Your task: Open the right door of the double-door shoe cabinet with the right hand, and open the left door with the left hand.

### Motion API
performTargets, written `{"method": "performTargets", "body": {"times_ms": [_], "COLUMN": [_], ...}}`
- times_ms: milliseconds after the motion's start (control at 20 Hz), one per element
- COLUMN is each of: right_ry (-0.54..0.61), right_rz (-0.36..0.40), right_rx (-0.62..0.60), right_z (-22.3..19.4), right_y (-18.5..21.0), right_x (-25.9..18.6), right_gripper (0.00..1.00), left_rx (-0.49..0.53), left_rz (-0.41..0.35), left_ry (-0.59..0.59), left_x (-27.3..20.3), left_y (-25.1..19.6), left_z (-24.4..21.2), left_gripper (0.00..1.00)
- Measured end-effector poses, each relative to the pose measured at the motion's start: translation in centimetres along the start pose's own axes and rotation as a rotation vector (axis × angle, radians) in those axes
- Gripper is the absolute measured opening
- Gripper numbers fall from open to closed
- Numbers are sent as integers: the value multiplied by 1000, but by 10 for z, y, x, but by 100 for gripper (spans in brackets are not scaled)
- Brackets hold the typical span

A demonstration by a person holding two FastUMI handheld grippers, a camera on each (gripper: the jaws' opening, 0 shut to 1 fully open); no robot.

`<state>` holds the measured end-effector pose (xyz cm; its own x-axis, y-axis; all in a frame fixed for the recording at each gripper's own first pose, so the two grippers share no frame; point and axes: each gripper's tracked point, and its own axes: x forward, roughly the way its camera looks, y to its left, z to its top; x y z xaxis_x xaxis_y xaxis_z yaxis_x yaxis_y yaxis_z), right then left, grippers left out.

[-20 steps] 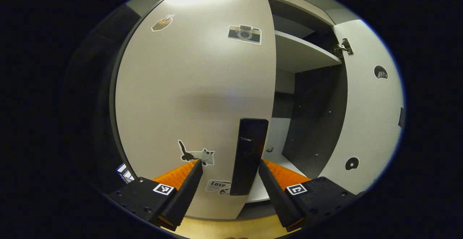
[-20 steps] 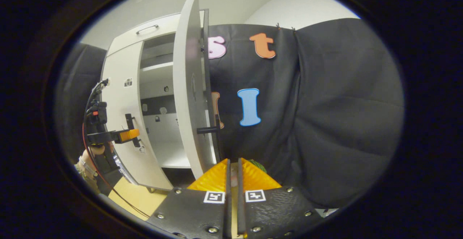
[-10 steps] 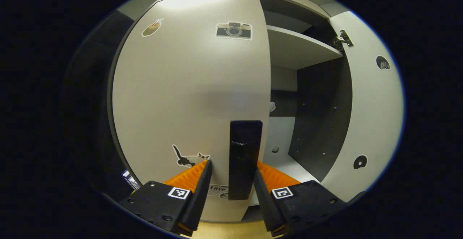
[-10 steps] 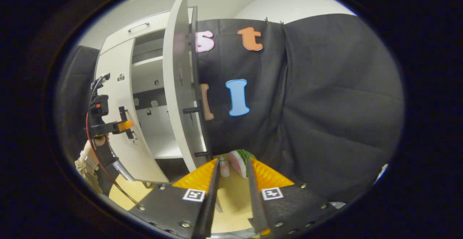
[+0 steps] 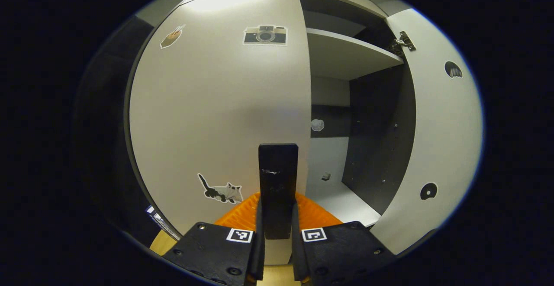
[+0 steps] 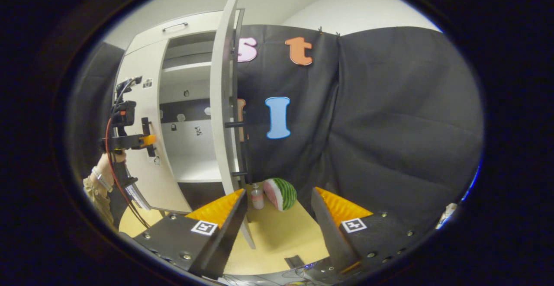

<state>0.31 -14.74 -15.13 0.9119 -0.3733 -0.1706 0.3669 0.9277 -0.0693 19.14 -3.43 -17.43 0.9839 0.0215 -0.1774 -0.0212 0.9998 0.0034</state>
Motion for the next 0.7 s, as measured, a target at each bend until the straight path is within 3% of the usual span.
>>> {"method": "performTargets", "body": {"times_ms": [200,250,300,350,400,700], "right_ry": [-15,-14,-20,-26,-30,-53], "right_rz": [6,9,9,10,15,64], "right_rx": [24,32,34,33,32,12], "right_z": [10,12,15,17,19,25], "right_y": [2,3,4,5,7,32], "right_x": [-8,-10,-10,-10,-10,-25], "right_gripper": [85,90,85,90,85,85], "left_rx": [-11,-13,-15,-13,-16,-30], "left_rz": [-2,-5,-9,-12,-16,-46], "left_ry": [-7,-8,-10,-6,-6,1], "left_x": [-5,-5,-5,-5,-6,-11], "left_y": [1,2,2,3,4,7], "left_z": [-1,-1,-1,-1,-1,-2], "left_gripper": [22,22,22,22,22,20]}}
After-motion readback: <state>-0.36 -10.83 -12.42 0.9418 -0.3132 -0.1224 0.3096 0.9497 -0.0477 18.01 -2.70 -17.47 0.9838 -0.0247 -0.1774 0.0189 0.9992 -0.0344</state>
